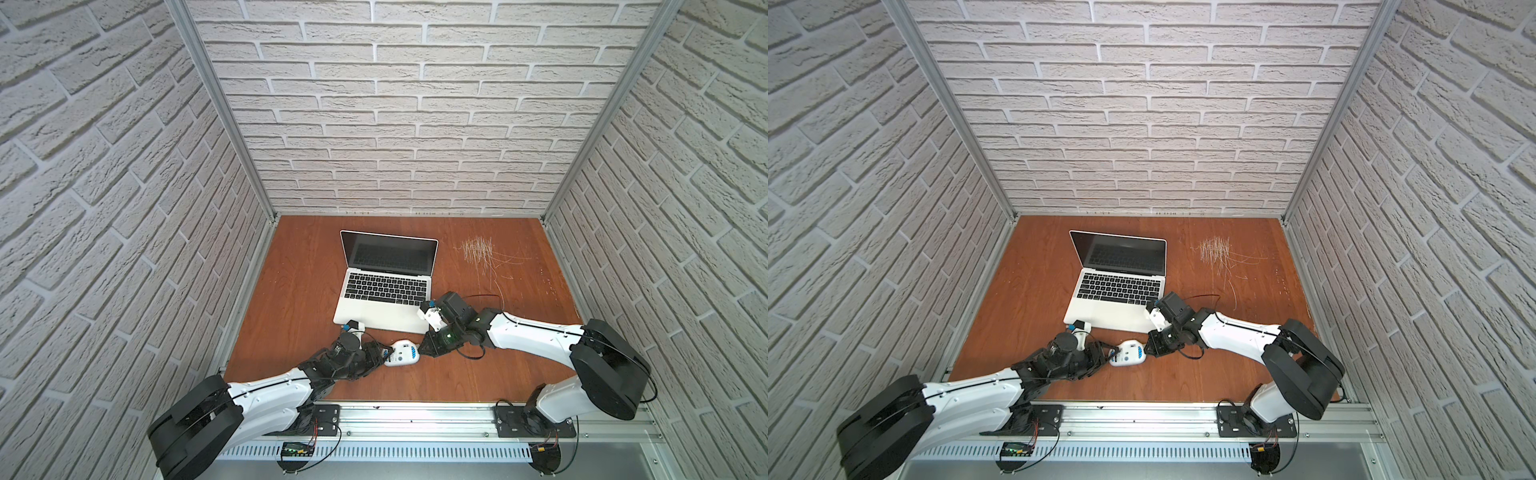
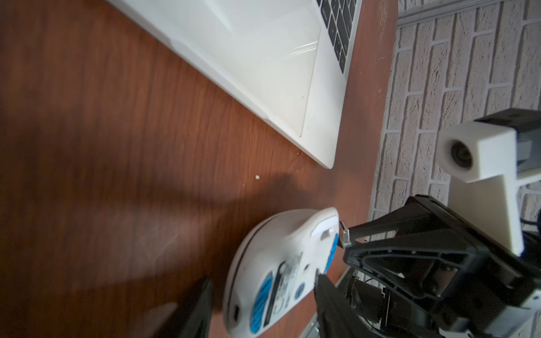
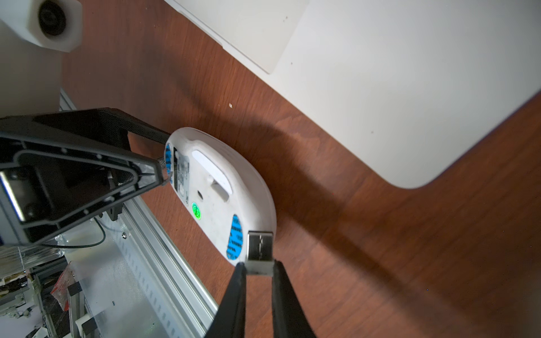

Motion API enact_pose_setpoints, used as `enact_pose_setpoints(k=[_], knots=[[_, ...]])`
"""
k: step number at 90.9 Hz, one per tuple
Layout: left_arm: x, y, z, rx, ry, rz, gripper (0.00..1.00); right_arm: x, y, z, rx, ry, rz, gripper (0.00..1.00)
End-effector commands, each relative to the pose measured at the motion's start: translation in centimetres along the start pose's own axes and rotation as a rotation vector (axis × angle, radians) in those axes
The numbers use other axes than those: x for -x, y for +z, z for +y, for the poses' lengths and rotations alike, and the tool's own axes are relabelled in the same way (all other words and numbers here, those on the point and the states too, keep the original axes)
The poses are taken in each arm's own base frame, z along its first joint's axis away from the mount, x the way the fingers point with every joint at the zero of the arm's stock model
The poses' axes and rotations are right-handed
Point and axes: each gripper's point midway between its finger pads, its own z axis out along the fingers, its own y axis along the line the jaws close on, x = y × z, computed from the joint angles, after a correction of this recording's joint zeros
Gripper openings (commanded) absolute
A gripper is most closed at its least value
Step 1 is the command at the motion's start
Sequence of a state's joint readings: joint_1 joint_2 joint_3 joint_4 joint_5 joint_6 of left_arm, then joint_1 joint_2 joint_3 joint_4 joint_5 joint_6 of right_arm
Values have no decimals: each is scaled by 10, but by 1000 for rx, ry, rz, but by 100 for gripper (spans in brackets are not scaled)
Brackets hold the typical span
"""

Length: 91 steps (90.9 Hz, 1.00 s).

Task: Remove the wireless mouse receiver from the laptop
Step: Pick up the mouse from the center of the board.

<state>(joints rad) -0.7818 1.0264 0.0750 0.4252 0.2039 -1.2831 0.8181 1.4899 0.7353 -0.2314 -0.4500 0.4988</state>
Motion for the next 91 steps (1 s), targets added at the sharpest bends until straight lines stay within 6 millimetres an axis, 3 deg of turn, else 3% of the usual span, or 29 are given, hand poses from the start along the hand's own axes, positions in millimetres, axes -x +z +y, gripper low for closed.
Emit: enact_pose_setpoints(k=[1,31,75,91], knots=[[-10,-2,30,101,0,35,57,1,1,2,22,4,0,3],[-9,-6,24,80,9,30,54,1,5,2,30,13,2,3],[-11,11,14,74,33,62,46,-1,8,3,36,12,12,3],[-13,13,19,92,35,68,43,-2,9,3,34,10,16,3]])
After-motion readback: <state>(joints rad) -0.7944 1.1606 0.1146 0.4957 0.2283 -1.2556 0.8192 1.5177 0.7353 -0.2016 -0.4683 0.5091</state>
